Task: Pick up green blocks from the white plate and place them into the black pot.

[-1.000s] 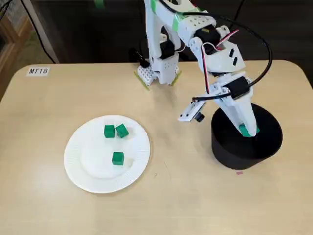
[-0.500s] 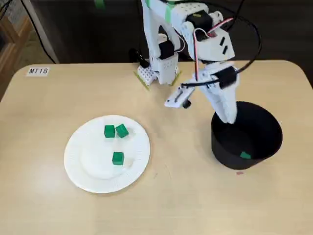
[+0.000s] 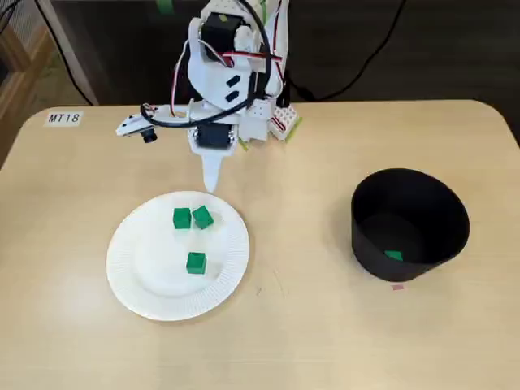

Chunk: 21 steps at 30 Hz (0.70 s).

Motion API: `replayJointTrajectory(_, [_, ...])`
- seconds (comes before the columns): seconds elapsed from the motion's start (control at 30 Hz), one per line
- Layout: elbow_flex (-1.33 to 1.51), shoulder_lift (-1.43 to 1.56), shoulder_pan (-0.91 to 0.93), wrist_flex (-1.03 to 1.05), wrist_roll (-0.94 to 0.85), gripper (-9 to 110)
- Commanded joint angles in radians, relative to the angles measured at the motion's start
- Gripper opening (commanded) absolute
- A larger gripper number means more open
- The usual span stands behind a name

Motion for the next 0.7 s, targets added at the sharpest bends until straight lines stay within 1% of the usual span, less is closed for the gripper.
replayJointTrajectory(0.0, [-0.015, -0.060, 0.031, -0.055, -0.025, -2])
replayJointTrajectory(0.07, [-0.015, -0.100, 0.029, -0.089, -0.021, -2])
replayJointTrajectory(0.17, [-0.017, -0.140, 0.020, -0.129, 0.029, -2])
replayJointTrajectory(0.27, [-0.063, -0.184, -0.005, -0.127, 0.071, -2])
replayJointTrajectory(0.33, [-0.112, -0.222, -0.020, -0.107, 0.069, 3])
replayJointTrajectory(0.43, [-0.144, -0.259, -0.032, -0.110, 0.077, 14])
replayJointTrajectory(0.67, [-0.265, -0.411, -0.034, -0.077, 0.074, 20])
